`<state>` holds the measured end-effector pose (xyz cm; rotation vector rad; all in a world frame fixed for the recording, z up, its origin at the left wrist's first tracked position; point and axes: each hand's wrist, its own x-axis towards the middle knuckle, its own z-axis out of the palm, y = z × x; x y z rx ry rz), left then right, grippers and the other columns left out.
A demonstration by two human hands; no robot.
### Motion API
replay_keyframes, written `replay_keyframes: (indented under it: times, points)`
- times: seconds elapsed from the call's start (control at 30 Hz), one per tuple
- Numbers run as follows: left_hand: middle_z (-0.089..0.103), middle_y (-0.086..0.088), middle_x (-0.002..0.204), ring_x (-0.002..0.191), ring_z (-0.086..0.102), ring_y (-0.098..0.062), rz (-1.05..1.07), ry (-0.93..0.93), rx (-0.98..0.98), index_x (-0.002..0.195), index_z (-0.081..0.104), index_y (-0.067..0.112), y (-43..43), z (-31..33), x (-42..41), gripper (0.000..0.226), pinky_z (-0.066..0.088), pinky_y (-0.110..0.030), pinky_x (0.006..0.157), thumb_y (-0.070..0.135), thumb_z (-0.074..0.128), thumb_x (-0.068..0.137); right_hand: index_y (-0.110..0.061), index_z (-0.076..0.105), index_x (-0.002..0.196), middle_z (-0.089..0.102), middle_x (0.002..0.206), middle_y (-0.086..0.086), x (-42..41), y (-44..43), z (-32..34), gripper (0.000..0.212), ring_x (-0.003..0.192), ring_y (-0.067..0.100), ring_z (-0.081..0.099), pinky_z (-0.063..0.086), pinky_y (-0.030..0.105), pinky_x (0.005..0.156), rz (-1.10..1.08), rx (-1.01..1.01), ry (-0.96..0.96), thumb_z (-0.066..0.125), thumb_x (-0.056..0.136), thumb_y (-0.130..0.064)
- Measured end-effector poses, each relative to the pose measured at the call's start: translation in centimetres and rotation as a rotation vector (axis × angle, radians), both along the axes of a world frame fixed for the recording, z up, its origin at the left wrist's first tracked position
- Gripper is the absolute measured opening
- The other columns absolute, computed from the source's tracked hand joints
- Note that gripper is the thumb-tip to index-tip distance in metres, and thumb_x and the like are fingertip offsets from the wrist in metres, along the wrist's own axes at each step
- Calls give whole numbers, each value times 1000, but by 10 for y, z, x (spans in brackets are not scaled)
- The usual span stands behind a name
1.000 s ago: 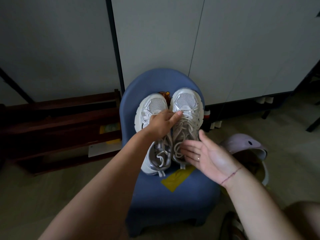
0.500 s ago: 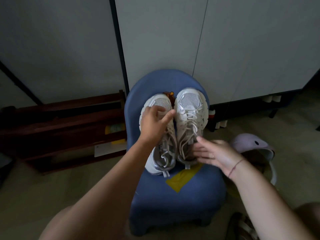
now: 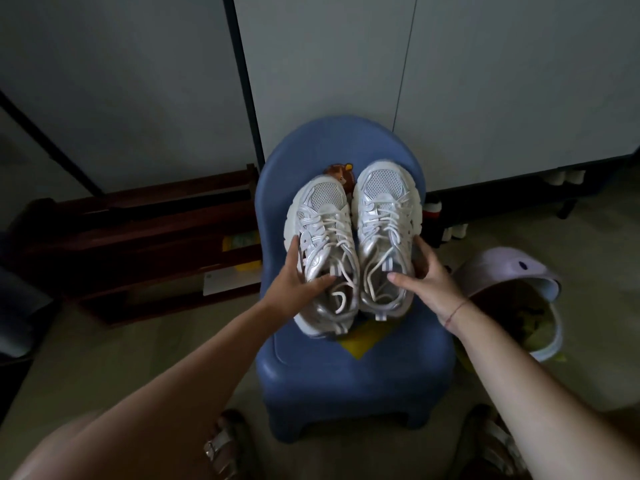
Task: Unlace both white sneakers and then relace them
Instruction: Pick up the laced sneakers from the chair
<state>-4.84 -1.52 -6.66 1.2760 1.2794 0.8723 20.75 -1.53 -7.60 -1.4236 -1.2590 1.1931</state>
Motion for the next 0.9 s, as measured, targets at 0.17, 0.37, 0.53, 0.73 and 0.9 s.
replay_keyframes:
  times: [0.17, 0.37, 0.53, 0.73, 0.9]
  points:
    - [44, 4, 149, 129, 50, -18, 90, 4, -182, 153, 20, 35, -28, -2, 4, 117, 39, -40, 111, 69, 78, 57, -34, 46, 135, 56, 132, -7, 11, -23, -6, 105, 119, 14, 54, 42, 40, 105, -5, -144, 53, 84, 42, -65]
    - [46, -1, 148, 129, 48, -20, -9, 31, -349, 150, 31, 28, -43, -6, 0, 108, 37, -32, 99, 89, 48, 63, -20, 49, 136, 57, 132, -2, -1, -41, -10, 114, 123, 13, 51, 34, 40, 112, 14, -250, 145, 78, 41, -75]
    - [2, 22, 154, 141, 11, -3, -421, 87, -274, 152, -15, 35, -49, -2, -27, 138, 22, -31, 116, 95, 54, 48, -26, 21, 148, 45, 142, -8, 11, -59, -5, 132, 125, 1, 46, 40, 20, 101, 338, -230, 293, 91, 38, -50]
    - [21, 9, 156, 145, 25, -15, -298, 392, -43, 151, -19, 18, -51, -30, -6, 164, 27, -43, 118, 76, 82, 35, -37, 21, 136, 41, 132, -19, -16, -68, -4, 108, 120, -2, 42, 29, -9, 80, 240, -81, -101, 90, 54, -24]
    - [57, 12, 130, 122, 55, -11, -79, 185, -15, 144, 22, 35, -59, -36, -1, 128, 46, -44, 105, 58, 93, 40, -52, 38, 106, 45, 110, -33, -33, -73, -6, 80, 99, -16, 46, 32, -4, 77, 39, 98, -154, 88, 58, -13]
